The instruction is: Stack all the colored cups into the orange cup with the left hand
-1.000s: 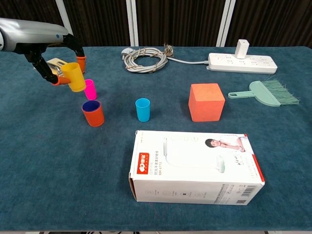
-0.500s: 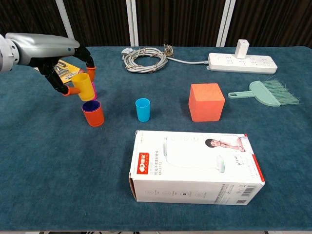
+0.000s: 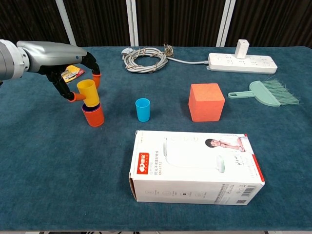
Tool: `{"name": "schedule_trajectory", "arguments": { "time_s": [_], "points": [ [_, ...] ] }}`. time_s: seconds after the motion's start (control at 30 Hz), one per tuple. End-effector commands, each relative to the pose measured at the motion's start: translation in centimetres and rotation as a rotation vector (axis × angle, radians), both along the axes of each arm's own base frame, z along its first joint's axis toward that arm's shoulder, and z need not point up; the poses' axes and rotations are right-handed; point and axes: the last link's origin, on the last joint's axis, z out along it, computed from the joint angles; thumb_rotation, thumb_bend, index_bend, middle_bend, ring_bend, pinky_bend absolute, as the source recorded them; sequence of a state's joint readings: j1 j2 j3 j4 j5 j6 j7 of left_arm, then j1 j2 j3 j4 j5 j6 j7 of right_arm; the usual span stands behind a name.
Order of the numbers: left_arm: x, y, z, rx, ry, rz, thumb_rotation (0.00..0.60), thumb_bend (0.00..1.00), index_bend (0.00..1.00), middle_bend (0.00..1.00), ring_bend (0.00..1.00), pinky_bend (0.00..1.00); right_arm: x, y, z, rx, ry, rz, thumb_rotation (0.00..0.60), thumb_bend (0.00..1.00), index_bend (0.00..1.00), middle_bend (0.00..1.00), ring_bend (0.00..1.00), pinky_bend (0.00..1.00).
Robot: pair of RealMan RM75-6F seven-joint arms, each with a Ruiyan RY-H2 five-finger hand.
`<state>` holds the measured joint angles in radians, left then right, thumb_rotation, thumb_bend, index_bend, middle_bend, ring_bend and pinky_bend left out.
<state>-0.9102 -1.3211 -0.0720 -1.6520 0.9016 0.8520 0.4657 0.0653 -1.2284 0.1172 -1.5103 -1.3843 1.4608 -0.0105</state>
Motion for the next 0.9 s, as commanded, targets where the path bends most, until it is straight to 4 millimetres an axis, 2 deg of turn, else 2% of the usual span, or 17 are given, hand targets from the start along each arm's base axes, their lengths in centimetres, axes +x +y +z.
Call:
{"name": "schedule_trajectory", "arguments": {
  "time_s": [0.03,0.47,0.57,0.77,0.9],
  "points": [
    [-0.1,0.1,-0.2,0.001,0.009,-0.002,0.600,0.35,0.43,0.25,0.00,0.00,0.0,0.0,0.0,0.000,0.001,0.000,0.600,0.34,0.09,0.04,0.09,0.04],
    [-0.8,0.3,-1.2,-0.012,0.060,-0.010,0.600,0.35,0.40,0.24,0.00,0.00,-0.1,0.0,-0.1,0.003,0.003,-0.008,0.600,0.34,0.09,0.04,0.09,0.04],
    [-0.8,0.3,-1.4,-0.010,0.072,-0.016,0.600,0.35,0.35,0.23,0.00,0.00,-0.1,0.0,0.0,0.003,0.003,-0.009,0.600,0.34,0.09,0.04,0.09,0.04],
    [-0.8,0.2,-1.7,-0.026,0.098,-0.018,0.600,0.28,0.16,0.18,0.00,0.00,-0.2,0.0,0.1,0.003,0.001,-0.013,0.600,0.34,0.09,0.04,0.09,0.04],
    [-0.6,0.2,-1.7,-0.039,0.111,-0.017,0.600,0.27,0.12,0.17,0.00,0.00,-0.1,0.0,0.2,-0.003,0.001,-0.015,0.600,0.34,0.09,0.04,0.09,0.04]
  ]
}}
